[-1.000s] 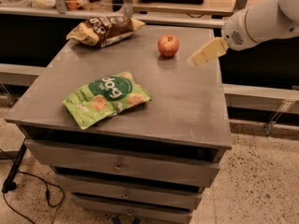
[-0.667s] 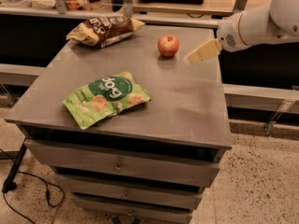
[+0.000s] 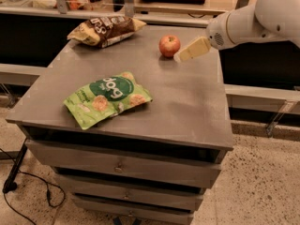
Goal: Move apple near brown chip bag
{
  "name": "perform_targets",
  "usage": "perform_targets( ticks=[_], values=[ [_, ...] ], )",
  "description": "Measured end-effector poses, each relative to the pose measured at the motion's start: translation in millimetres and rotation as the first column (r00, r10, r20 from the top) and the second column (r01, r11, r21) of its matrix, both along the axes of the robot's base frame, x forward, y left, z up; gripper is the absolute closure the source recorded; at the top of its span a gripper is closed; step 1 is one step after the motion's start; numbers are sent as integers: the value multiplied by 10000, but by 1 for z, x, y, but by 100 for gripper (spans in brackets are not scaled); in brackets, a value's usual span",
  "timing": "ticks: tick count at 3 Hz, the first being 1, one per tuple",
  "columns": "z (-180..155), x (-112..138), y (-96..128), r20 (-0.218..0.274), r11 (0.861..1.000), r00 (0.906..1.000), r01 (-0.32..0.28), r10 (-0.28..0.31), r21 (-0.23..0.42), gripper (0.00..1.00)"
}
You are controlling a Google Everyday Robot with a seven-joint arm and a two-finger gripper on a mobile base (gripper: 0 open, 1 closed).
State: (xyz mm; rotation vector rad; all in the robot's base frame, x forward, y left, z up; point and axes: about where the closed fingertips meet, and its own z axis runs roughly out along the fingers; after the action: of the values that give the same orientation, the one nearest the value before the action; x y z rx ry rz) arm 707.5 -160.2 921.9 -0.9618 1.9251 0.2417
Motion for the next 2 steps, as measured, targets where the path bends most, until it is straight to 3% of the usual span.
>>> perform_targets(
  ticks=[2],
  values=[
    [-20,50,46,-258,9953,9950,-965,965,9,0]
  ],
)
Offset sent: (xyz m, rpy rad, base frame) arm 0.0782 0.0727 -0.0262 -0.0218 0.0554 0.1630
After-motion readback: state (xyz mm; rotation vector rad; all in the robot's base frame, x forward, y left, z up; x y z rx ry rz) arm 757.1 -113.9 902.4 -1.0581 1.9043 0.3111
